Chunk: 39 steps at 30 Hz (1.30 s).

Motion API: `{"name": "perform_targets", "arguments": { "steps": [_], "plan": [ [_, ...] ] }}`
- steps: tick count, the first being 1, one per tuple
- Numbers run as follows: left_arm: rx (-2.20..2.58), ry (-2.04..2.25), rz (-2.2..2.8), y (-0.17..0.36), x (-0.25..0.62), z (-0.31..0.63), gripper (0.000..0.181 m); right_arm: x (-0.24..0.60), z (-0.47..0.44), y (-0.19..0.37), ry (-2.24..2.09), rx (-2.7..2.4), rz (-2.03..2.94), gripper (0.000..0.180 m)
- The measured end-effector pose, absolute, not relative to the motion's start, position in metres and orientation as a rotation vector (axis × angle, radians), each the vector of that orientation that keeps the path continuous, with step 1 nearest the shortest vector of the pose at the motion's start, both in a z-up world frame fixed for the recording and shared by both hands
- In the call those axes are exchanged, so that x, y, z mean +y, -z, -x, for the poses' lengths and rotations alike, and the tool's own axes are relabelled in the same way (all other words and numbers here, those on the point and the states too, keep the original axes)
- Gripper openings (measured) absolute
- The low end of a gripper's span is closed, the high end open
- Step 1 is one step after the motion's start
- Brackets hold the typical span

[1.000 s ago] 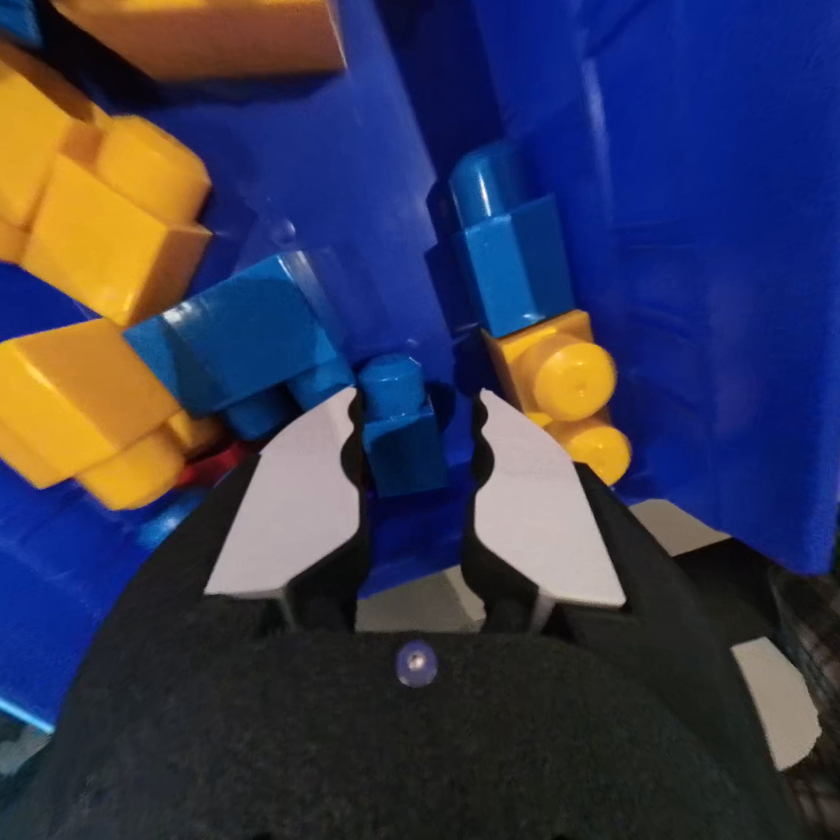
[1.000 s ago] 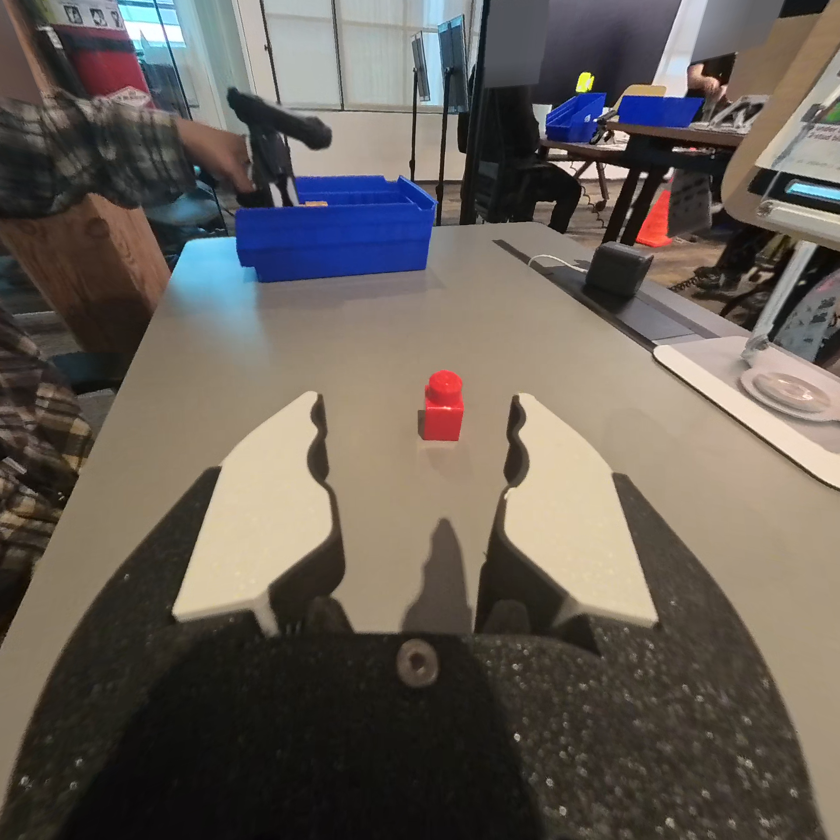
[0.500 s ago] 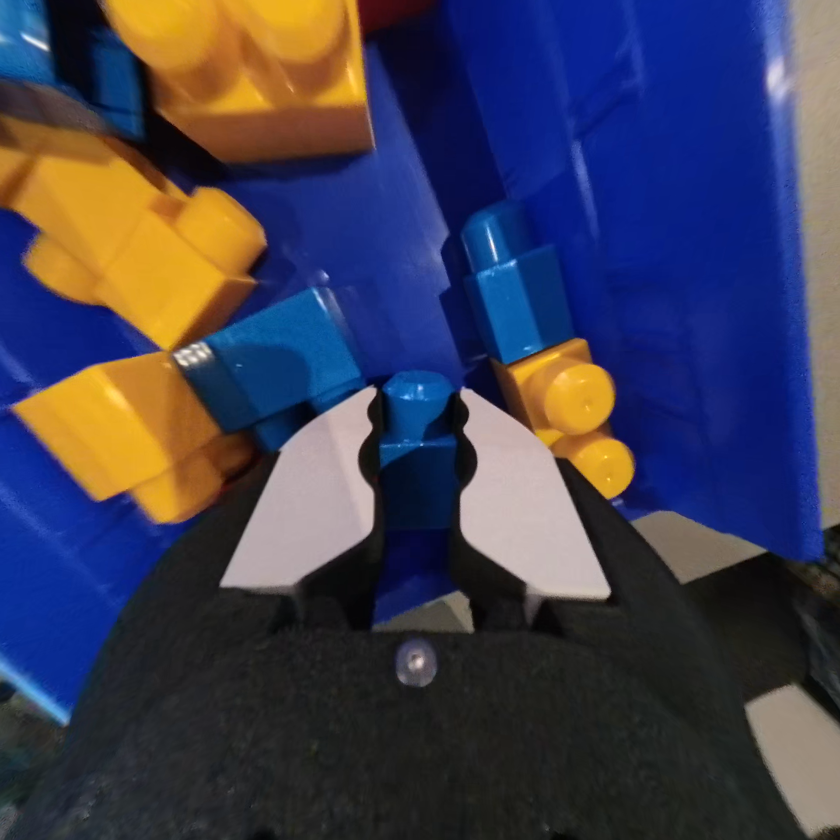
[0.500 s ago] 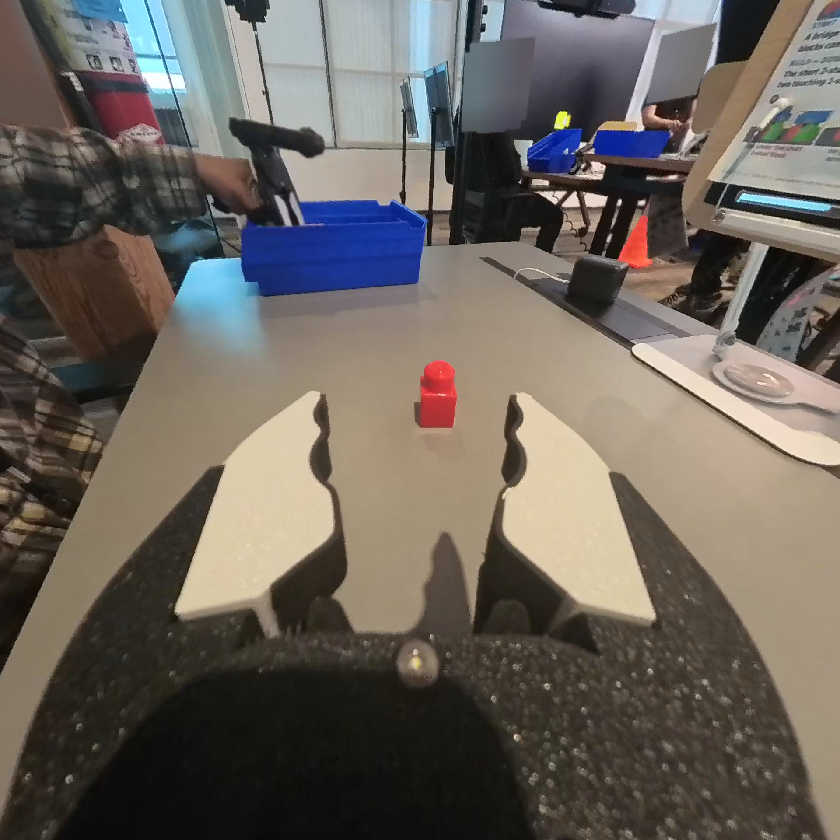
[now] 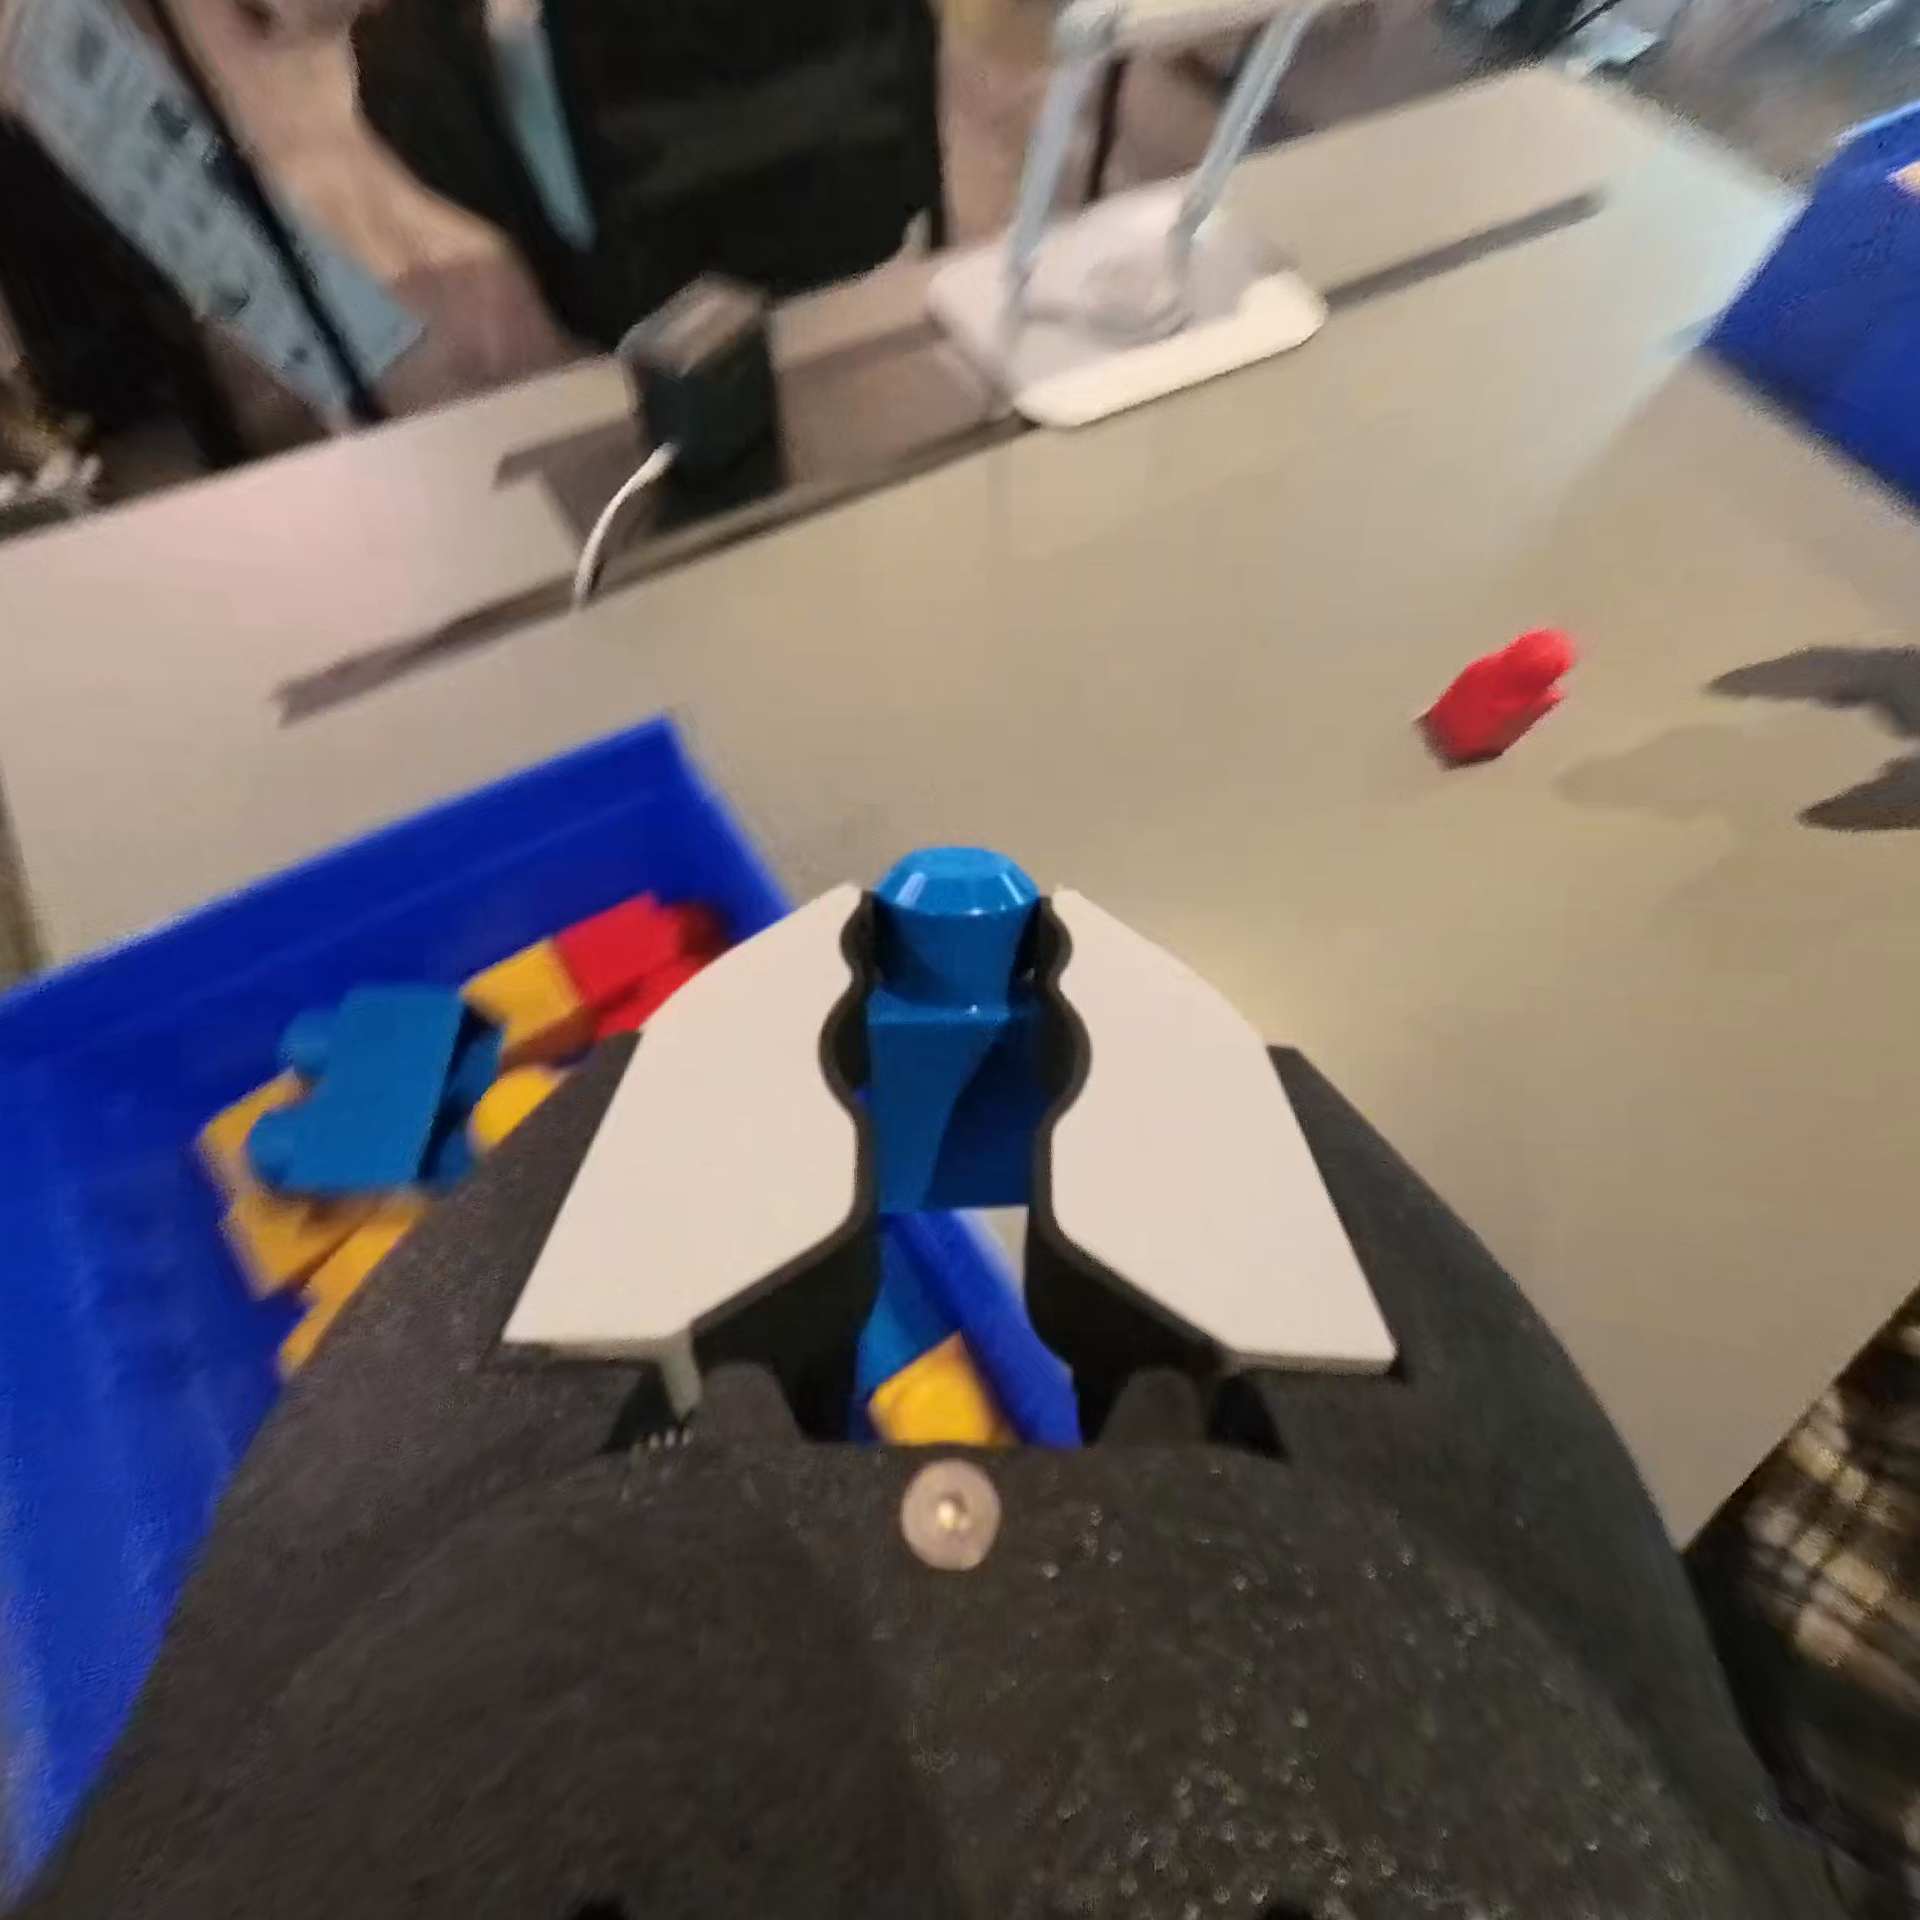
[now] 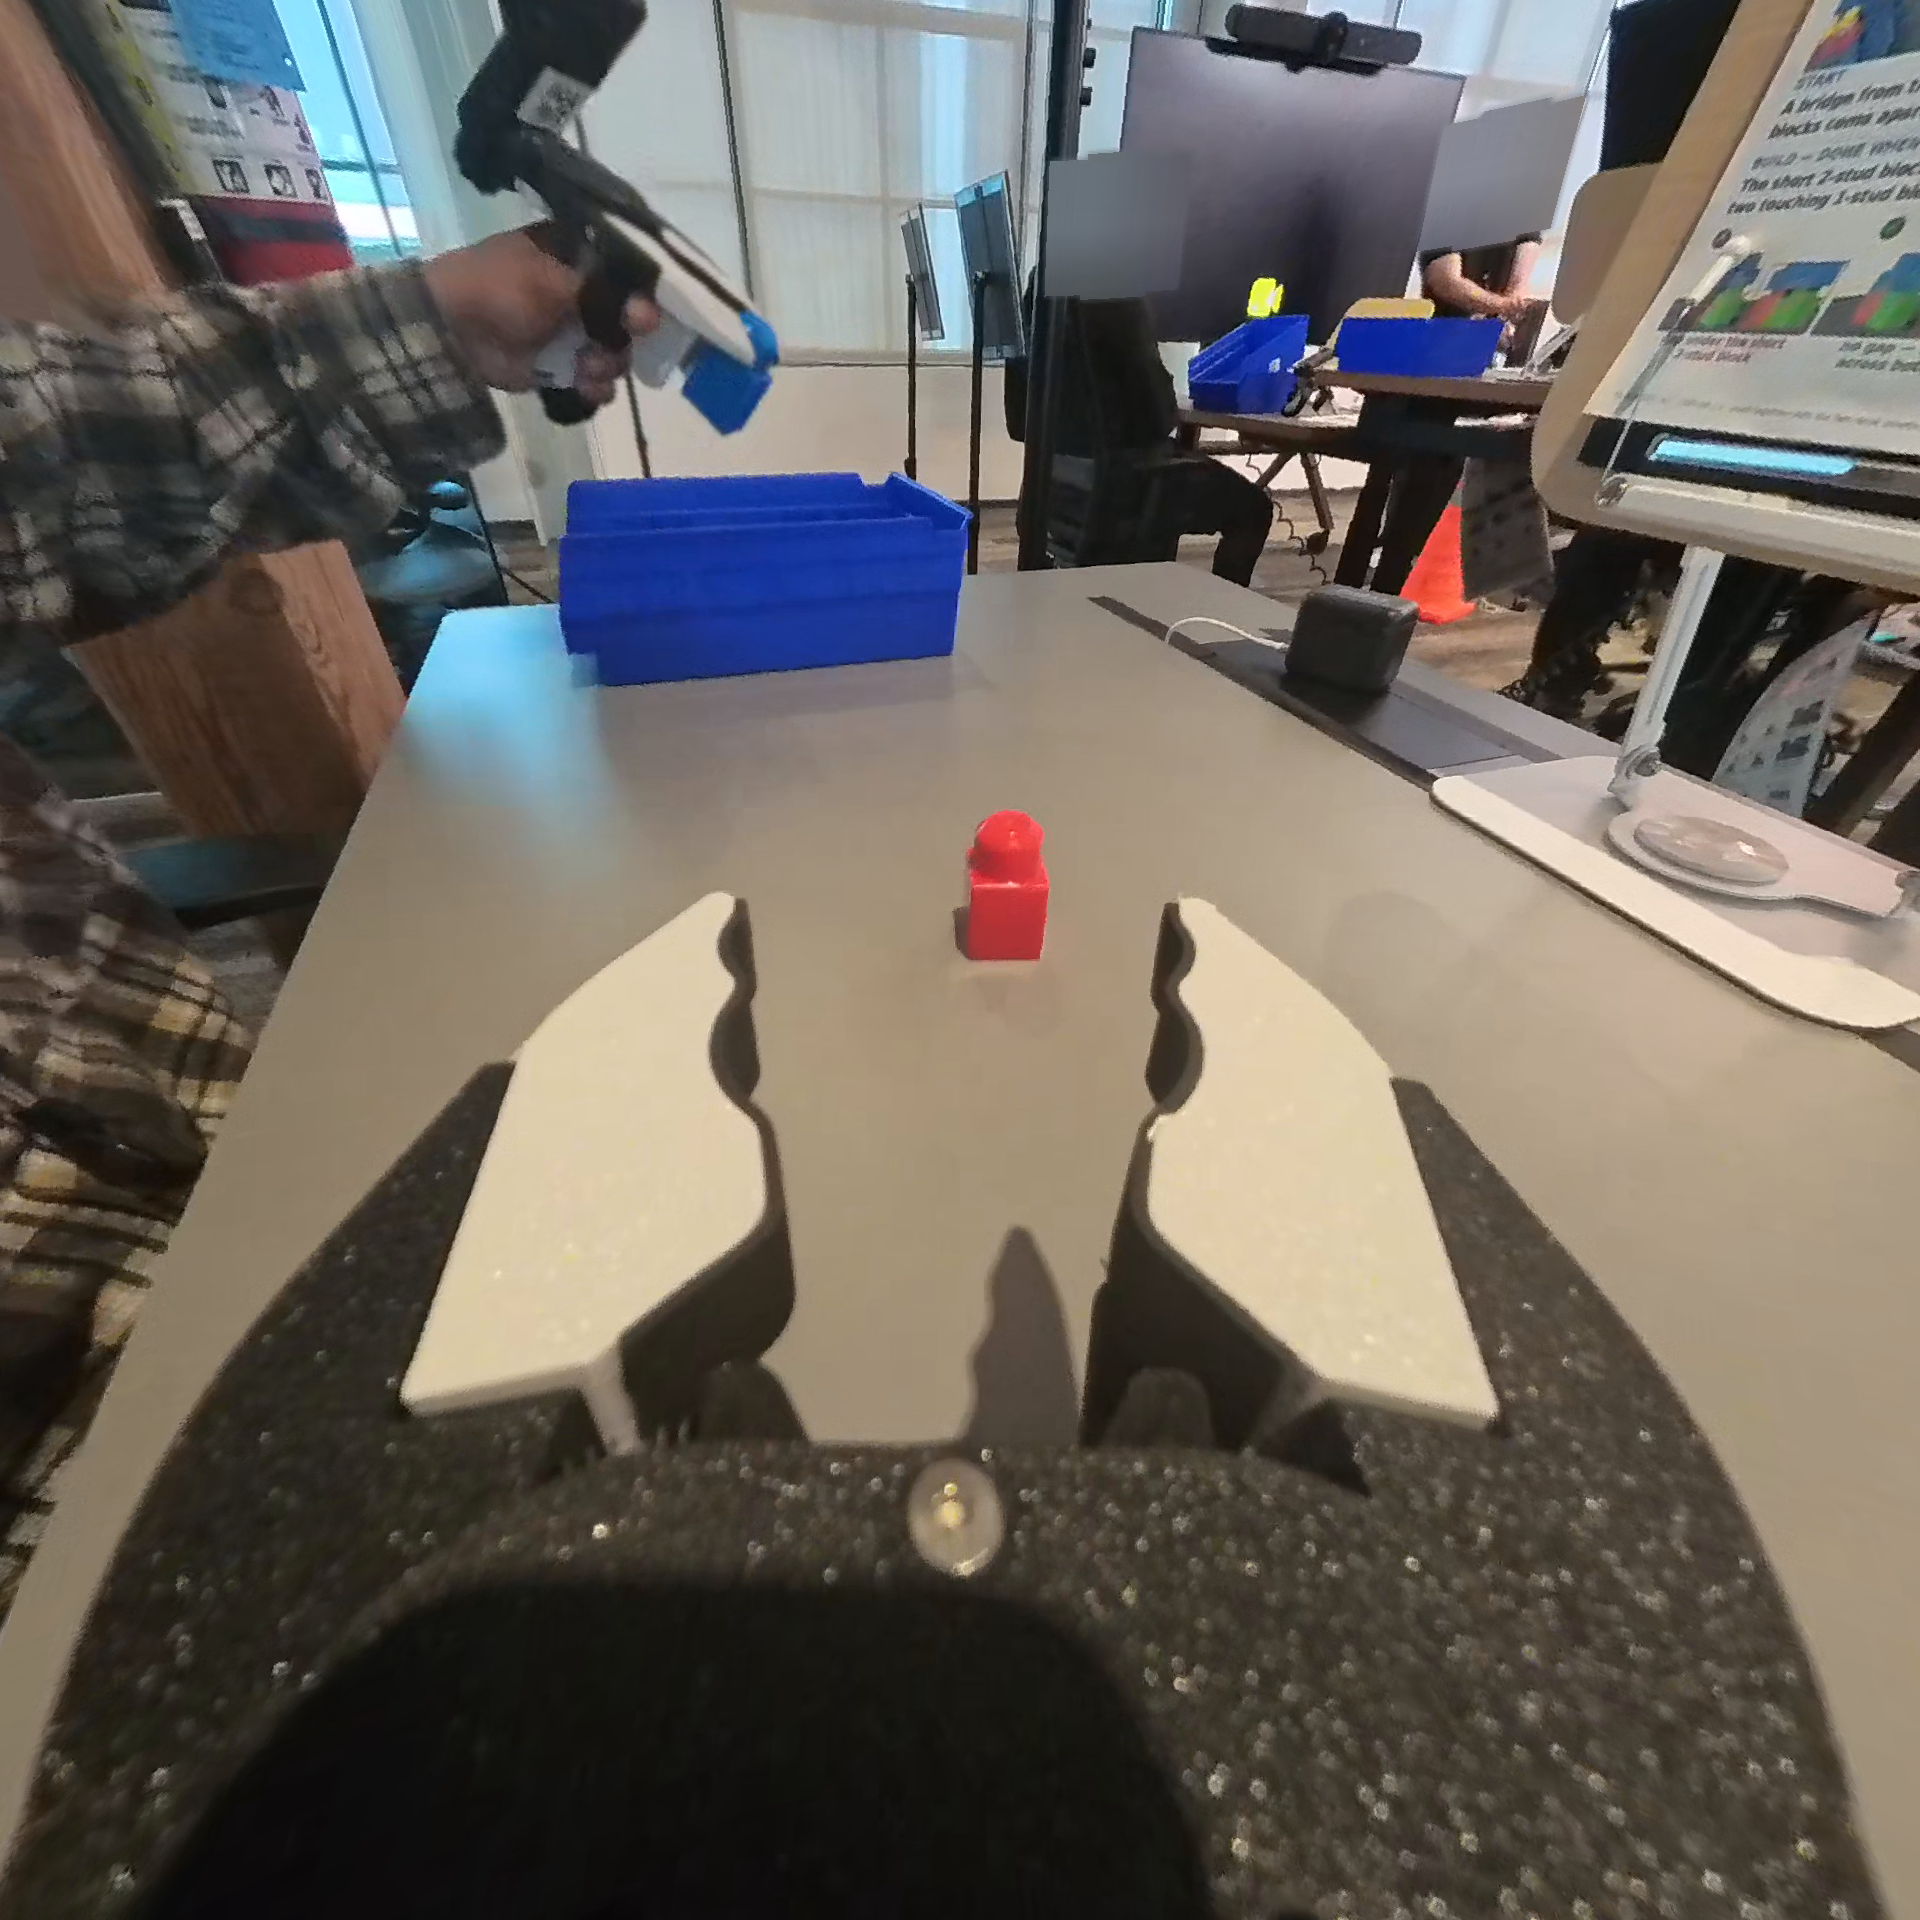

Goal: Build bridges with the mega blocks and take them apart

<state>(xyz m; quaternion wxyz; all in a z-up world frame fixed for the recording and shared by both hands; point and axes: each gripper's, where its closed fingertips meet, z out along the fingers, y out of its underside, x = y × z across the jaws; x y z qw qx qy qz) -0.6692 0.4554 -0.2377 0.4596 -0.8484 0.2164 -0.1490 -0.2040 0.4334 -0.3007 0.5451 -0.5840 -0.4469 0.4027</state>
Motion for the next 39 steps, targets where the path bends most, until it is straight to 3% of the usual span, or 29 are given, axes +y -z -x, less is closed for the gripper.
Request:
{"name": "perform_targets", "arguments": {
  "steps": [6,16,39],
  "plan": [
    [0.711,0.661,1.764,0.219,0.471,0.538,0.029,0.428,0.204,0.3,-0.962,-1.057,1.385,0.073],
    [0.854,0.987,1.471,0.251,0.495,0.398,0.029,0.427,0.206,0.304,-0.985,-1.068,1.378,0.071],
    [0.934,1.228,1.231,0.259,0.483,0.353,0.029,0.448,0.238,0.316,-1.06,-1.108,1.374,0.068]
  ]
}}
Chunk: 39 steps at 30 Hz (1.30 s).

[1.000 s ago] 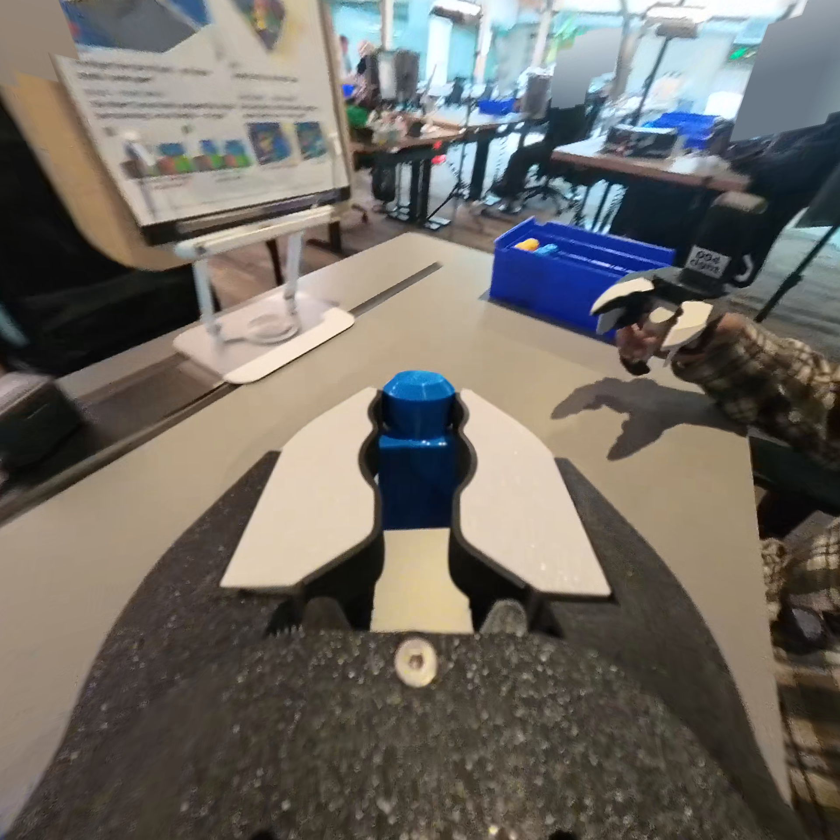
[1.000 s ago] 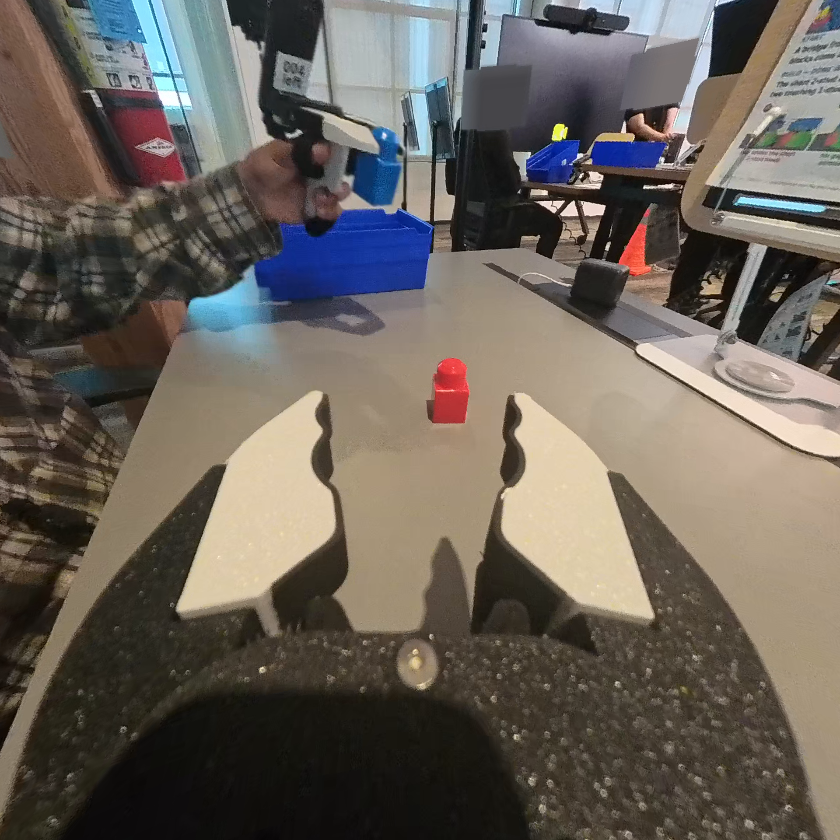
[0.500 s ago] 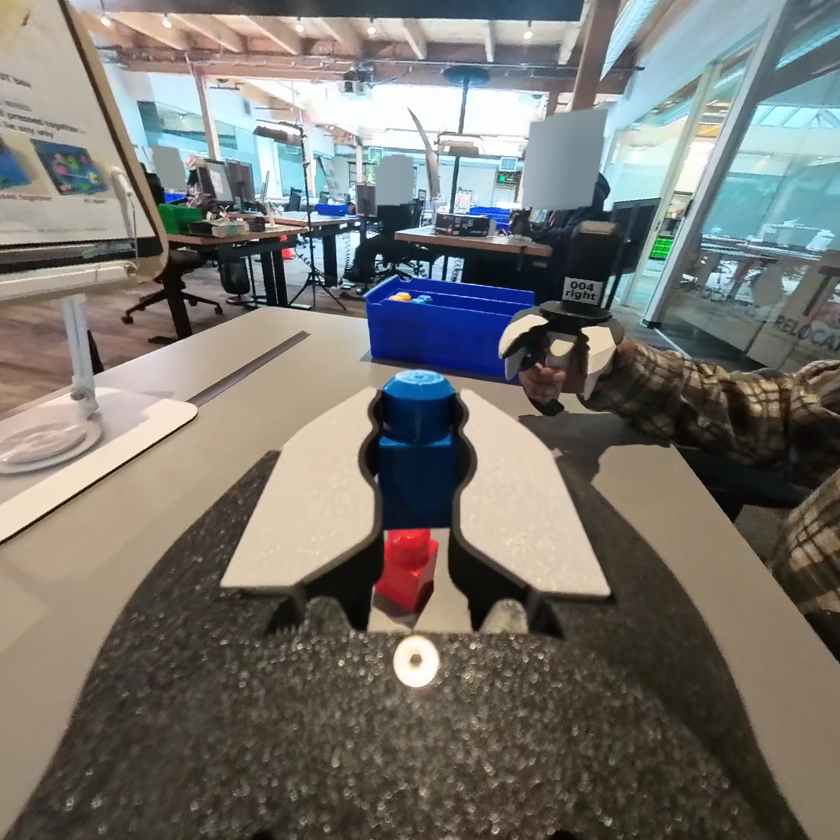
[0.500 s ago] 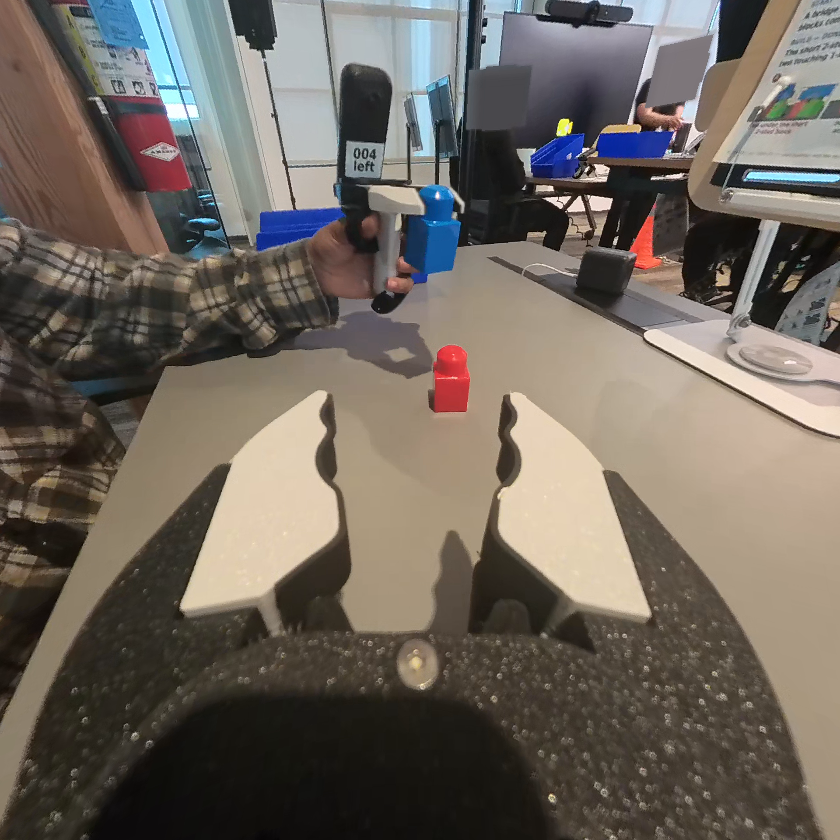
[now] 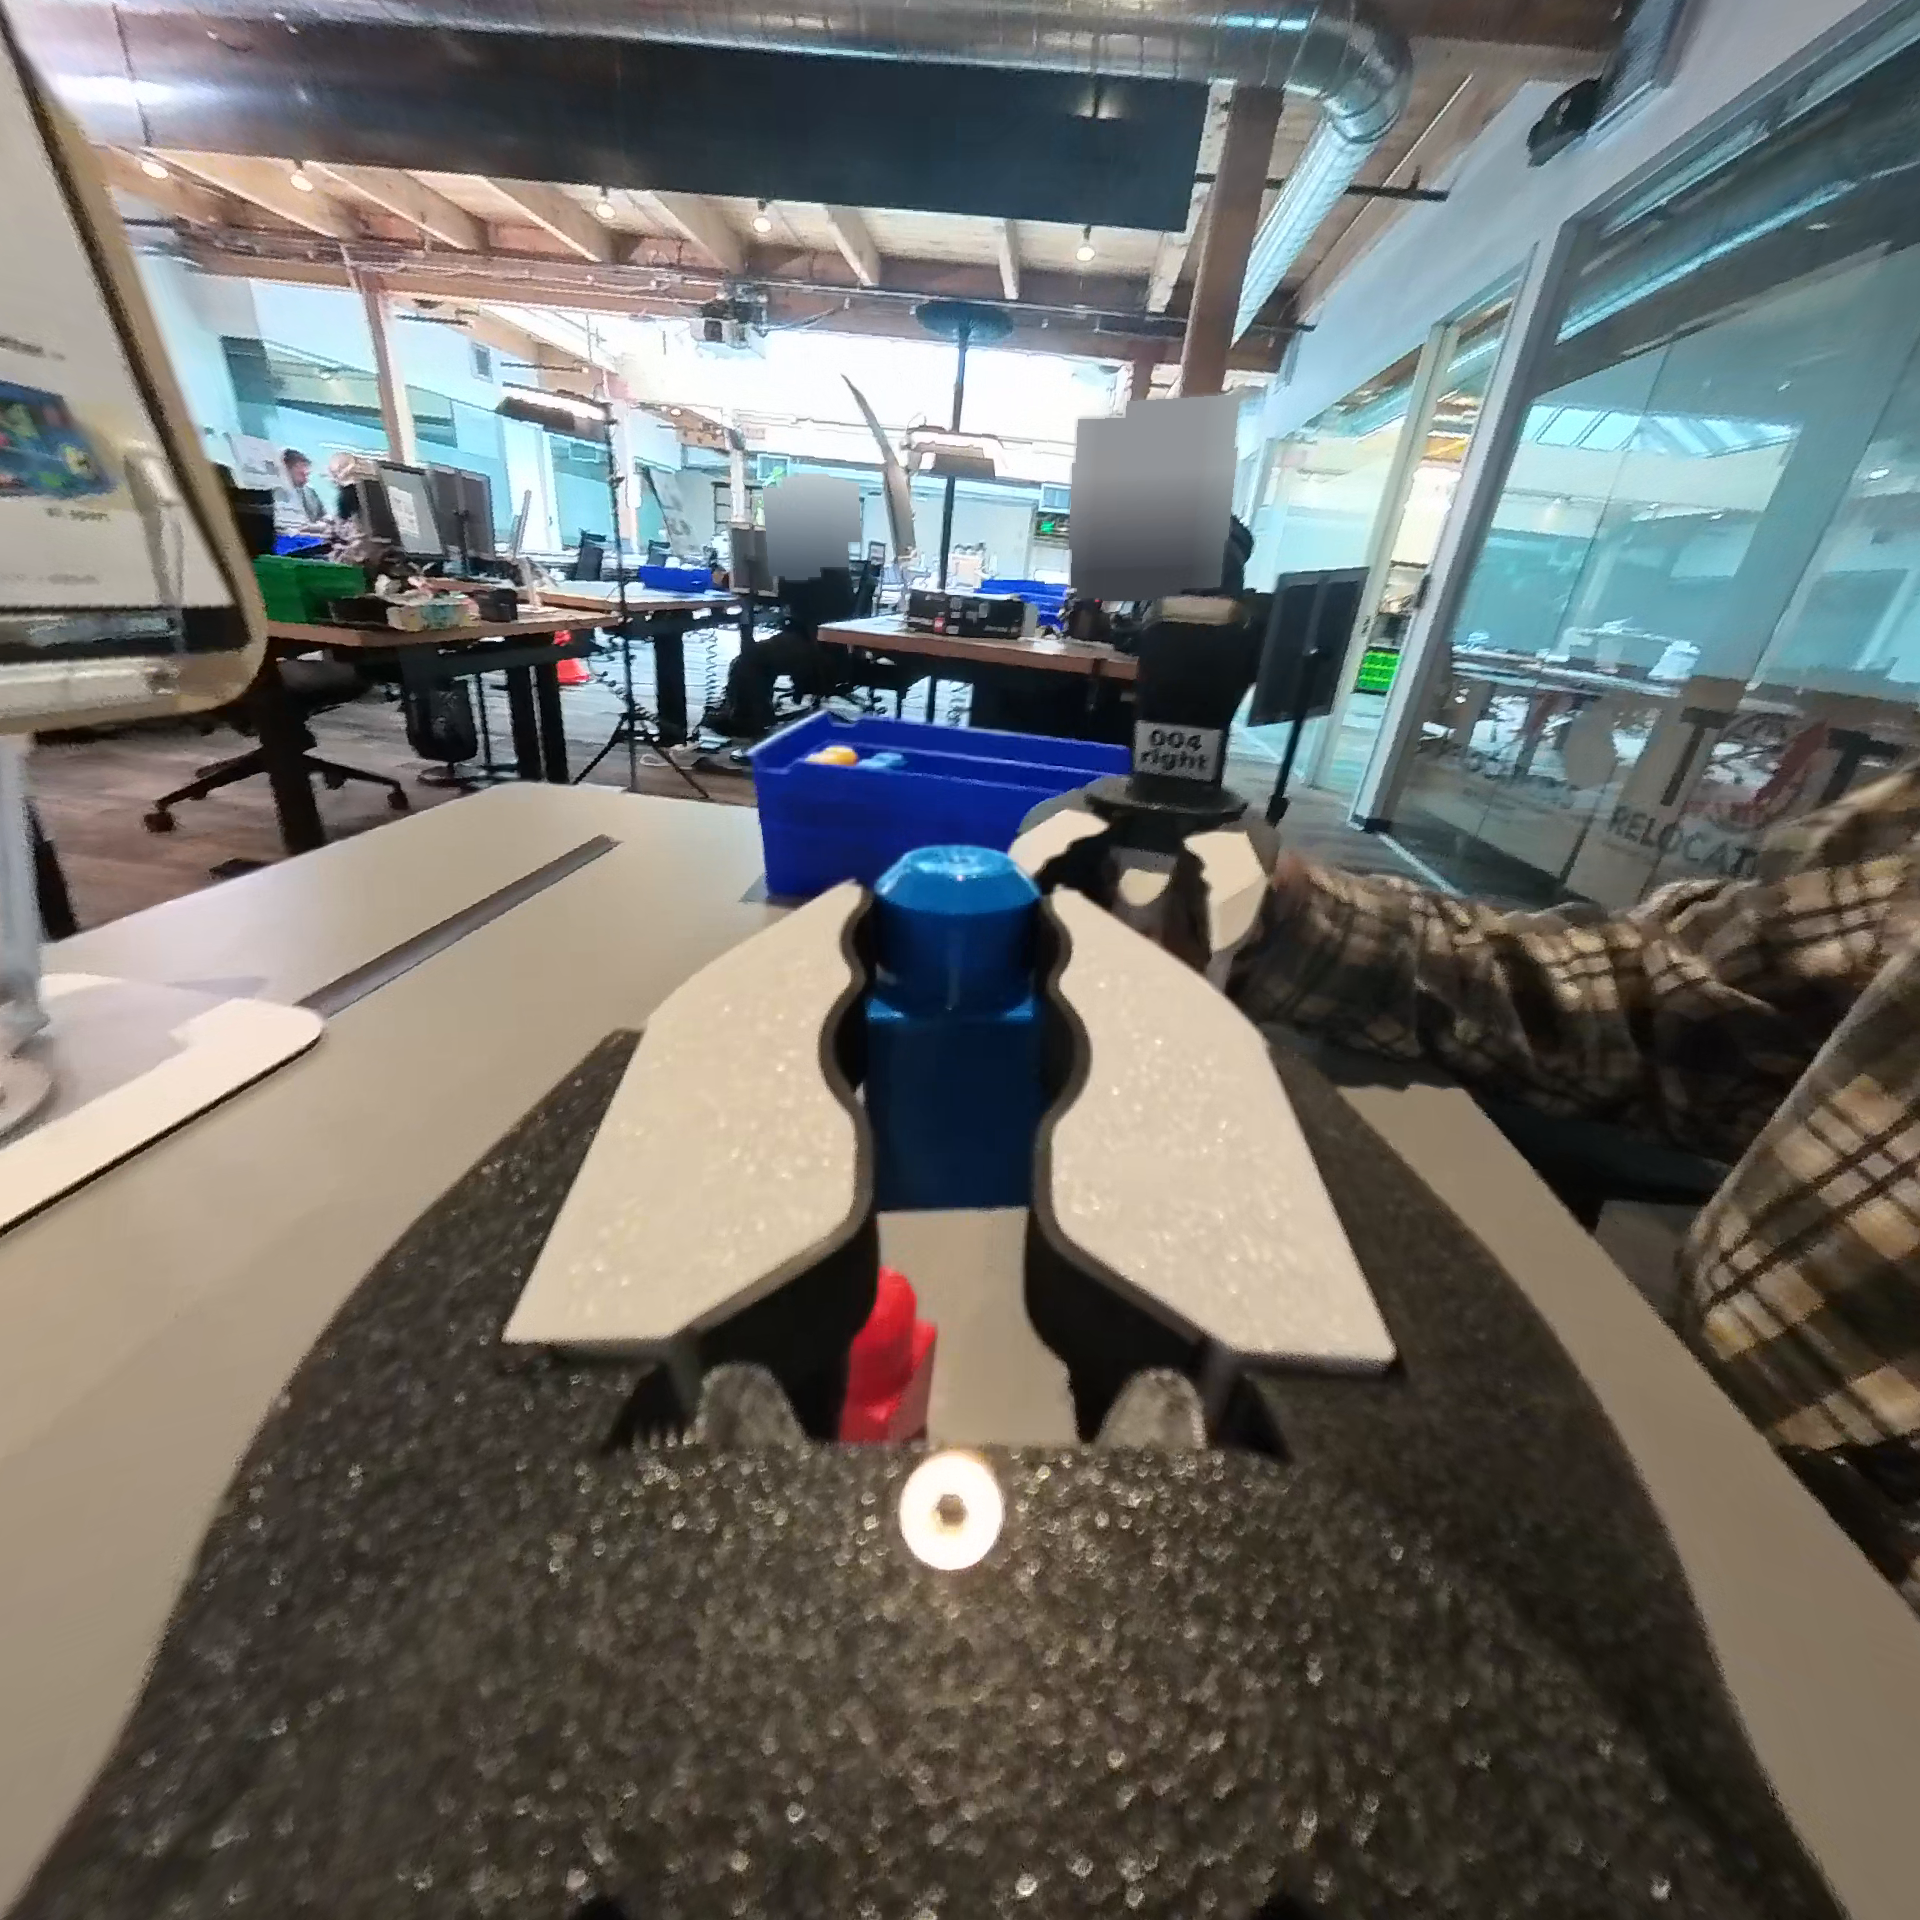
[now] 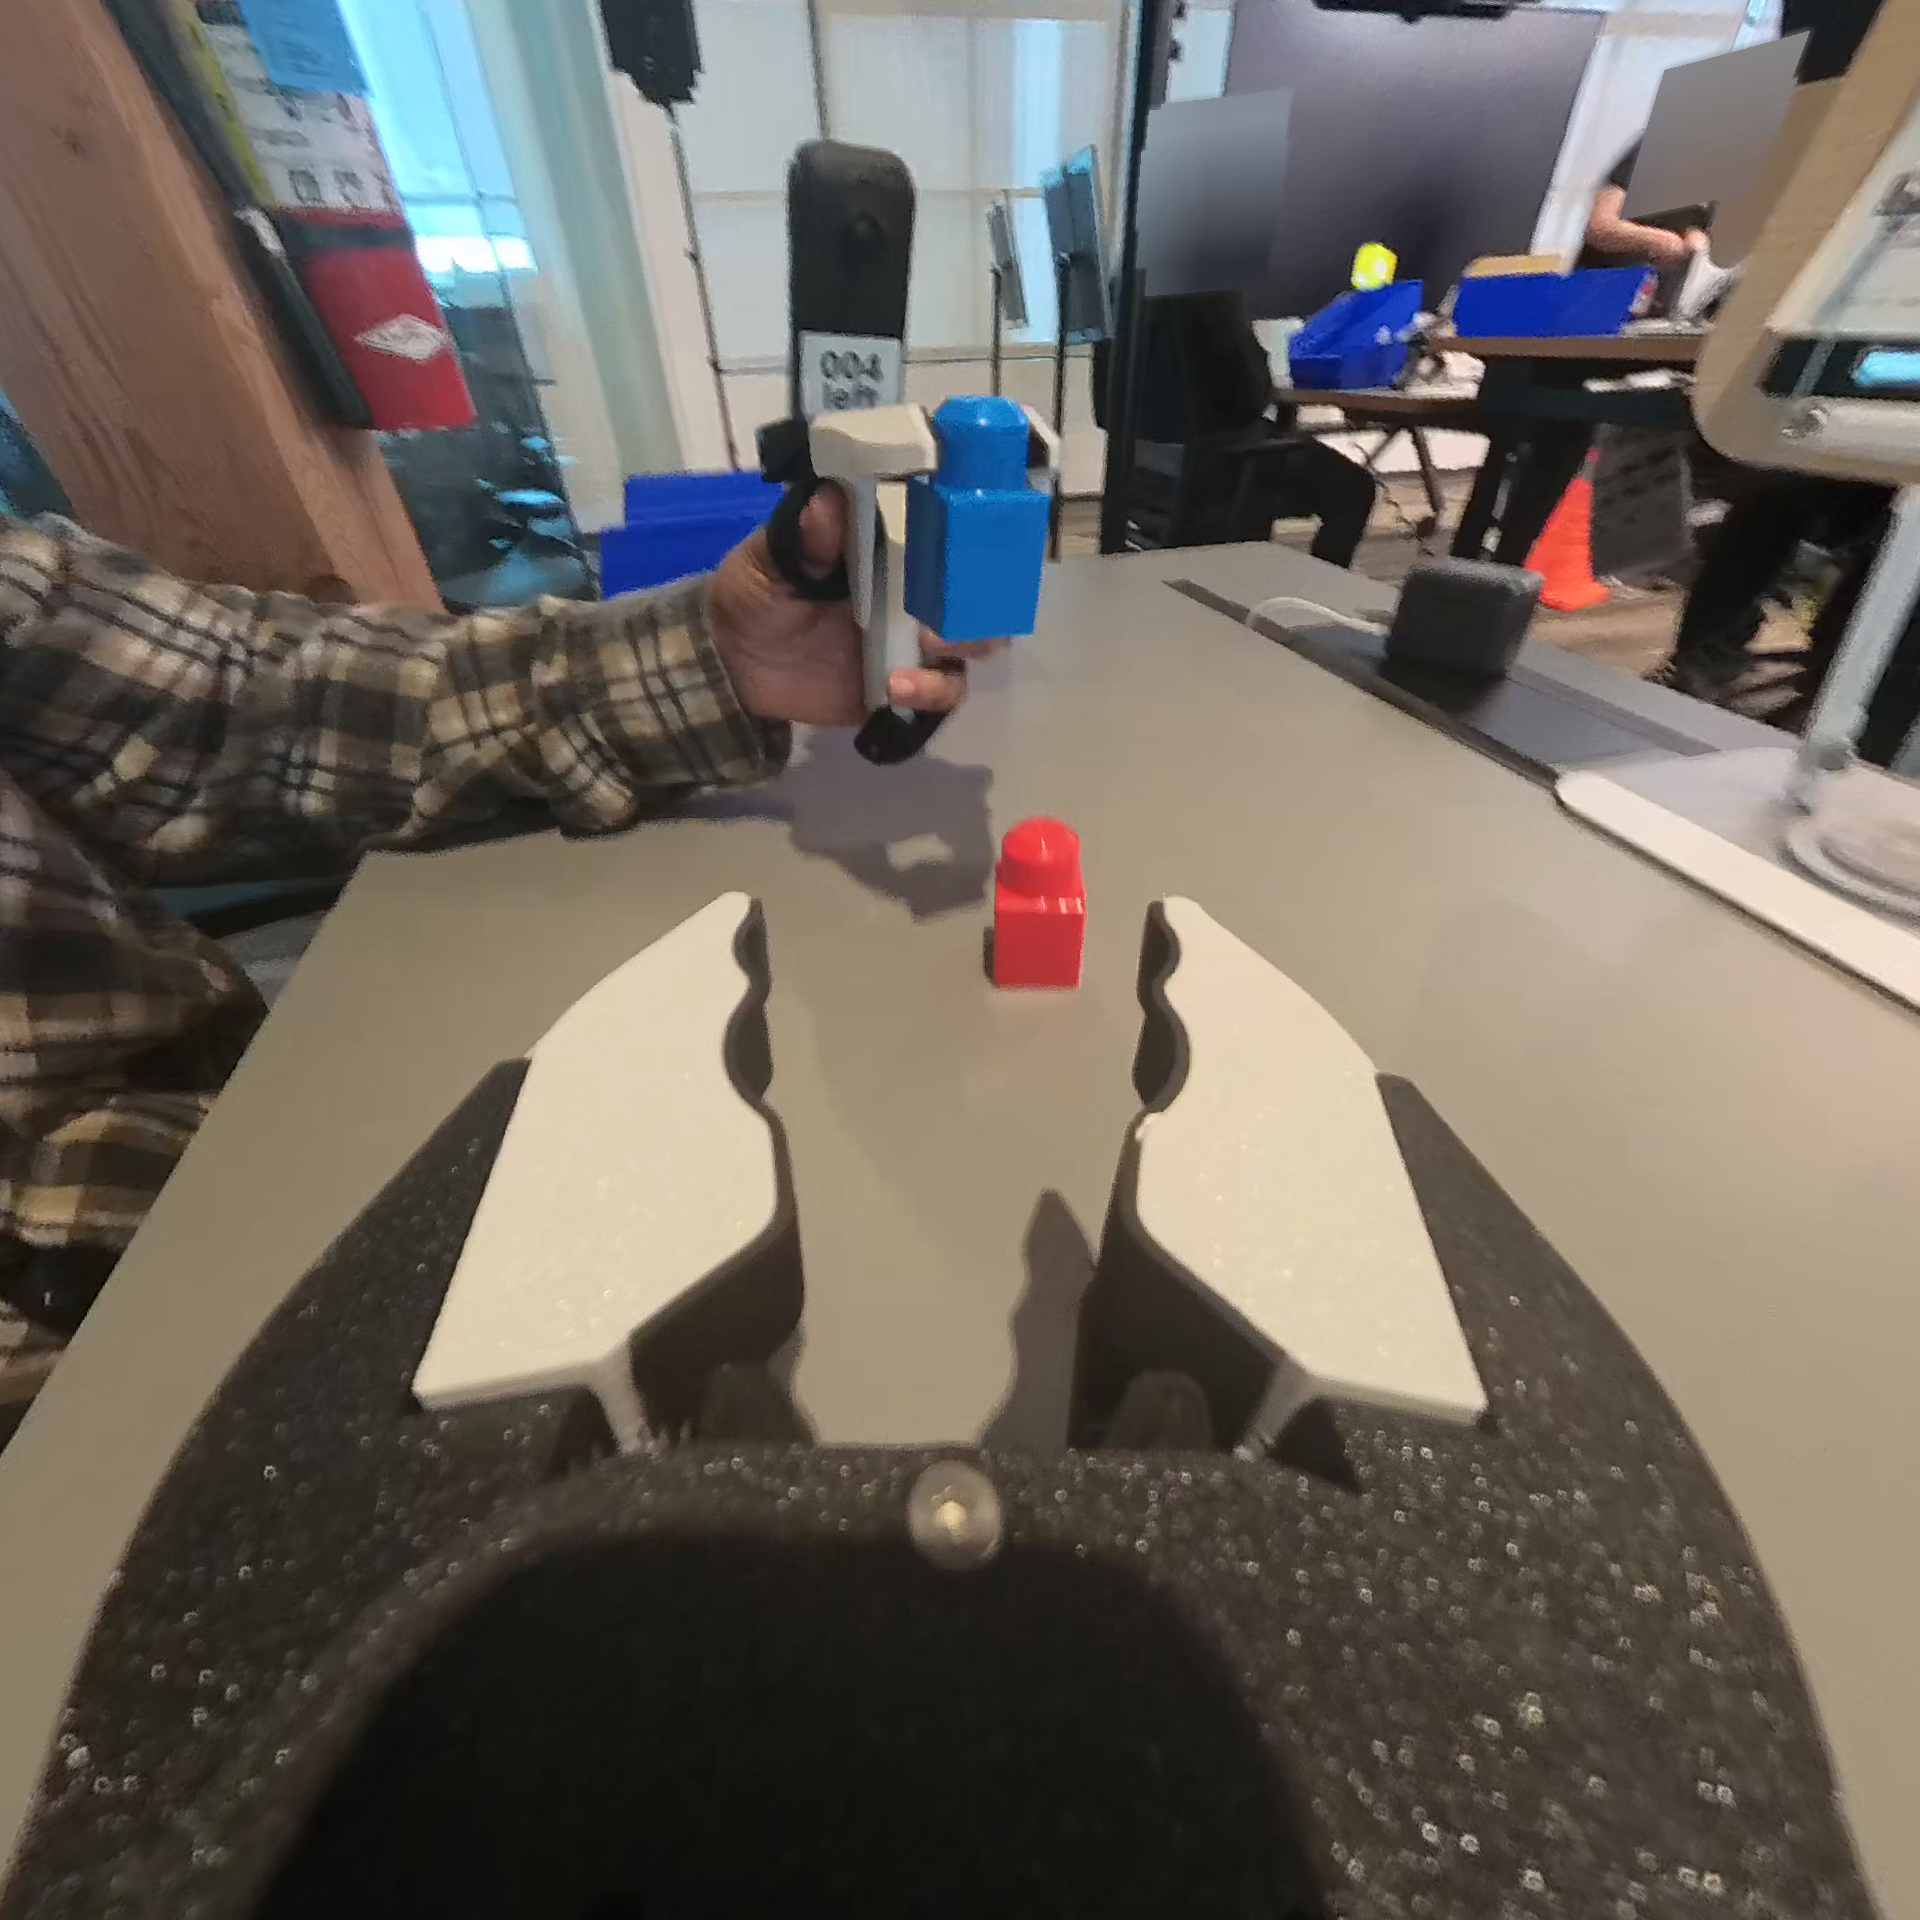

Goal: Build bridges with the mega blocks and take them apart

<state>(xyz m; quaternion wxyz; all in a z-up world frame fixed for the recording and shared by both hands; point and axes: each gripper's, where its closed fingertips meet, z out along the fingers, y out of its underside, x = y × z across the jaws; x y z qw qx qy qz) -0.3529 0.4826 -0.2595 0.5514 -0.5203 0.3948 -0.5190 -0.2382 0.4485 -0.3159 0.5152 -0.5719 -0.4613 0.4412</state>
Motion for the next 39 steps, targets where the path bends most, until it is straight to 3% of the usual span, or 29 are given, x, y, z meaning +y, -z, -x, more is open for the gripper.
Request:
{"name": "perform_targets", "arguments": {
  "steps": [10,19,24,28,34,39],
  "plan": [
    [1.002,1.431,1.085,0.208,0.467,0.305,0.029,0.471,0.274,0.256,-1.237,-1.027,1.299,0.062],
    [1.029,1.419,1.087,0.212,0.464,0.295,0.029,0.465,0.3,0.246,-1.307,-1.081,1.306,0.061],
    [1.026,1.428,1.105,0.217,0.466,0.294,0.029,0.465,0.311,0.249,-1.29,-1.142,1.32,0.056],
    [1.035,1.444,1.109,0.219,0.464,0.292,0.029,0.463,0.314,0.251,-1.293,-1.197,1.308,0.035],
    [1.019,1.406,1.153,0.217,0.469,0.301,0.035,0.467,0.305,0.262,-1.182,-1.252,1.328,0.034],
    [0.98,1.189,1.257,0.228,0.484,0.344,0.043,0.471,0.29,0.31,-1.017,-1.359,1.467,0.034]
  ]
}}
